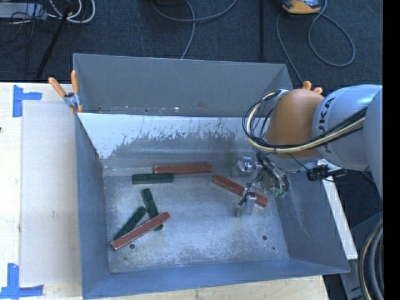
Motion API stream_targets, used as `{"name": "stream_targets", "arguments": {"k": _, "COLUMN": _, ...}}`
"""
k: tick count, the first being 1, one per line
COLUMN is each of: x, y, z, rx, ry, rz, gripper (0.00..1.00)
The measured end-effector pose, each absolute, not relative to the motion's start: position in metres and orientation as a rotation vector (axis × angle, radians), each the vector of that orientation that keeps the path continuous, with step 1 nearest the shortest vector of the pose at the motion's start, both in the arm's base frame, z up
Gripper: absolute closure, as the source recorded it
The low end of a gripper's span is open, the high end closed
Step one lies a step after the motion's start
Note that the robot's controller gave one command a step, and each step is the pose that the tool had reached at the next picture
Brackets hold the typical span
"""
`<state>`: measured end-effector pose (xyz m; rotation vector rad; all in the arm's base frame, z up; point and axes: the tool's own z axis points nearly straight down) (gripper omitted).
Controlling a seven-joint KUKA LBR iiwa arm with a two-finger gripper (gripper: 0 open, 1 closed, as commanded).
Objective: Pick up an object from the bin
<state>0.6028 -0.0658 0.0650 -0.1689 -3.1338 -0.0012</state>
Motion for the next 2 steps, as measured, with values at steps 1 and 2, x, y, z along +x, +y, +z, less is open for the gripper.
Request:
{"name": "stream_targets", "arguments": {"k": 1, "x": 0.604, "y": -0.066, "z": 0.070, "rx": -0.165, "ry": -3.138, "rz": 0.000, "gripper": 1.00}}
{"name": "stream_targets", "arguments": {"k": 2, "x": 0.596, "y": -0.104, "z": 0.201, "rx": -0.129, "ry": -3.148, "rz": 0.004, "gripper": 1.00}}
